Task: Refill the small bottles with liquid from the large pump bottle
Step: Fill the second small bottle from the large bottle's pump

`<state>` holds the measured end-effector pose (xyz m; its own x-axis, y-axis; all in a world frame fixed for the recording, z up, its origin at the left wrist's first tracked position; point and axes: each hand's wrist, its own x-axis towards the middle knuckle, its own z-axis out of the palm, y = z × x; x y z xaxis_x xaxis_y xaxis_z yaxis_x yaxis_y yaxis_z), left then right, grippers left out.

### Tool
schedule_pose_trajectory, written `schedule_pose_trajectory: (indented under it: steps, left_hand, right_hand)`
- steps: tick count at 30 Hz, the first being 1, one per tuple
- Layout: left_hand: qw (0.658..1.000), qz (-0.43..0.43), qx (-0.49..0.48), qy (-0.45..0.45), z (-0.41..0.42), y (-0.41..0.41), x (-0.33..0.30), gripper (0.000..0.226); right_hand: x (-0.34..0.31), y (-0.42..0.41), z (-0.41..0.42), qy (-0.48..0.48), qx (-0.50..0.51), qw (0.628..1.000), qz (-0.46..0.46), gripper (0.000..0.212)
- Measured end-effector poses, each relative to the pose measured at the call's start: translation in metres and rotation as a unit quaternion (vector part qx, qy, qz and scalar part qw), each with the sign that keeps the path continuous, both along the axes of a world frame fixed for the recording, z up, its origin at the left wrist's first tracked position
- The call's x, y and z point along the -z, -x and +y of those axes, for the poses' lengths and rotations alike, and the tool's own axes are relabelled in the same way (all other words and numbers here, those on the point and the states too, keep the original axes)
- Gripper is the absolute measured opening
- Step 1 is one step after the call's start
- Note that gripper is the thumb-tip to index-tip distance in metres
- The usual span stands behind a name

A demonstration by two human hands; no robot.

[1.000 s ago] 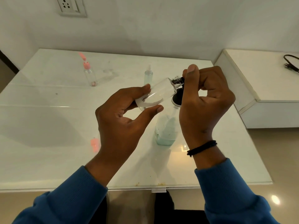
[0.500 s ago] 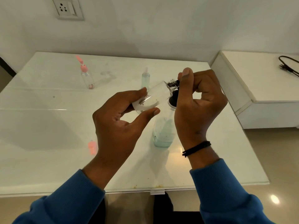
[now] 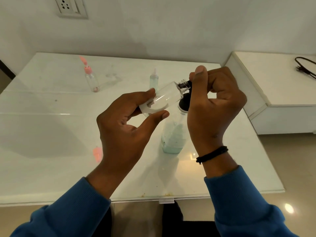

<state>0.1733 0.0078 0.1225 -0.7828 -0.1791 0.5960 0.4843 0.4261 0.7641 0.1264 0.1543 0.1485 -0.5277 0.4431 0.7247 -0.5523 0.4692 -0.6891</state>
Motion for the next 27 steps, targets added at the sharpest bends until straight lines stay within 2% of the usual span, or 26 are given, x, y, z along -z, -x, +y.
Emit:
schedule_pose_trajectory:
  steps: [6,18,27]
  left_hand:
    - [1.0,-0.001,-0.004,-0.002,-0.0003,-0.0003,0.0007,0.045]
    - [1.0,-0.005,-0.003,-0.002,-0.0013,-0.0001,0.003,0.044]
    - [1.0,-0.006,-0.003,-0.005,-0.0011,-0.0004,0.0022,0.045]
  right_hand:
    - [0.0046,-0.0026,-0.0032,0.035,-0.013,0.999,-0.02,0.029]
    - [0.0023,-0.0014,-0.0037,-0.02,0.001,1.0,0.006,0.034]
    - [0.0045,-0.0029,-0.0043,0.01,-0.006,1.0,-0.007,0.033]
